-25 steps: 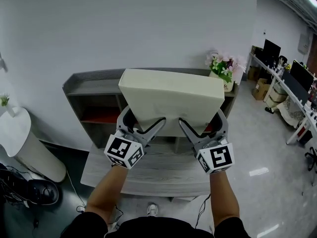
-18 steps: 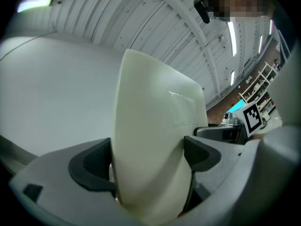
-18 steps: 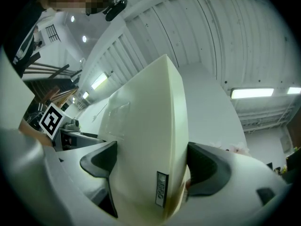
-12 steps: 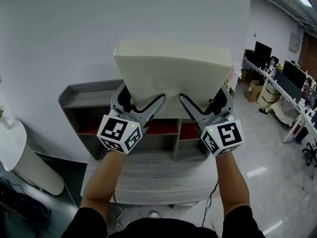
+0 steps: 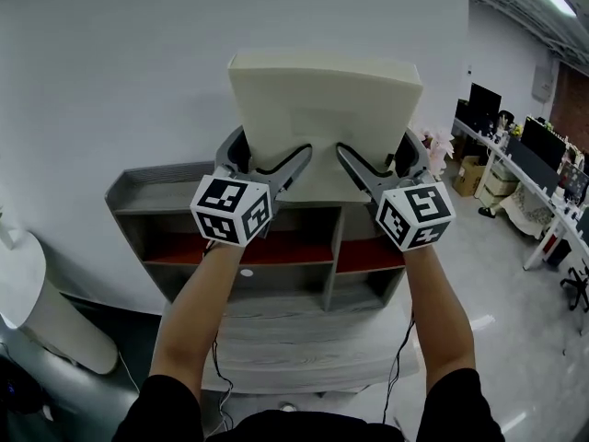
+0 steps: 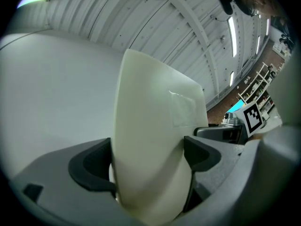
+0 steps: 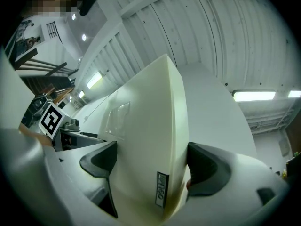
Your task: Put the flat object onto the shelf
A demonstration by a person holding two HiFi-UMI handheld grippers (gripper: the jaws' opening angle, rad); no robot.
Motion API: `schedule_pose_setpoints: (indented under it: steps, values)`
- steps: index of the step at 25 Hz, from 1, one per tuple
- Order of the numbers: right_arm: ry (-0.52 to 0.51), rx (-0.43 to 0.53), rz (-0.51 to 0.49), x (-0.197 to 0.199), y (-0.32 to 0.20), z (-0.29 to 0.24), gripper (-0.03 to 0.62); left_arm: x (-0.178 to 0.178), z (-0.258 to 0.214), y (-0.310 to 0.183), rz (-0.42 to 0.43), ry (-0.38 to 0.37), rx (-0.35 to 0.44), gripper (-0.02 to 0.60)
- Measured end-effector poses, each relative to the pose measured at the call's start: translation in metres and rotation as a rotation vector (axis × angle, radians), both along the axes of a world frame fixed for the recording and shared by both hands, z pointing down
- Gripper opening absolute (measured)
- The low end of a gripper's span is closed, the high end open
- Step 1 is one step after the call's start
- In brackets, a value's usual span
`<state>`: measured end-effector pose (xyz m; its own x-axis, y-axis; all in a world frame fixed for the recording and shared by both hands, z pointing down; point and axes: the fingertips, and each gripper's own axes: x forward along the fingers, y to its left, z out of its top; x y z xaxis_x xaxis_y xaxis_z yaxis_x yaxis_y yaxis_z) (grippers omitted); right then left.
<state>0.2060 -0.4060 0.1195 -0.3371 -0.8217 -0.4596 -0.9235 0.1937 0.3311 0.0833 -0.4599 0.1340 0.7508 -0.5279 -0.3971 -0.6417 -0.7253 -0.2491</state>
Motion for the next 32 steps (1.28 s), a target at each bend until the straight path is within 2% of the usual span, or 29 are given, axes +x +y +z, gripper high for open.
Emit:
schedule_pose_setpoints:
  steps: [5, 13, 19, 32]
  values:
    - [-0.028, -0.055, 0.007, 0.013, -0.034, -0.008, 0.448, 0.013, -0.008, -0.033, -0.007, -0.014, -0.044, 0.466]
    - [-0.046, -0.152, -0.001, 0.016, -0.08, -0.001, 0.454, 0.016, 0.003, -0.075, -0.026, -0.008, -0.14, 0.468]
    - [-0.042, -0.174, 0.003, 0.019, -0.094, 0.0, 0.457, 0.02, 0.006, -0.089, -0.024, -0.003, -0.16, 0.468]
    - [-0.104, -0.201, -0.054, 0.031, -0.116, 0.014, 0.46, 0.028, 0.016, -0.106, -0.052, -0.015, -0.165, 0.476]
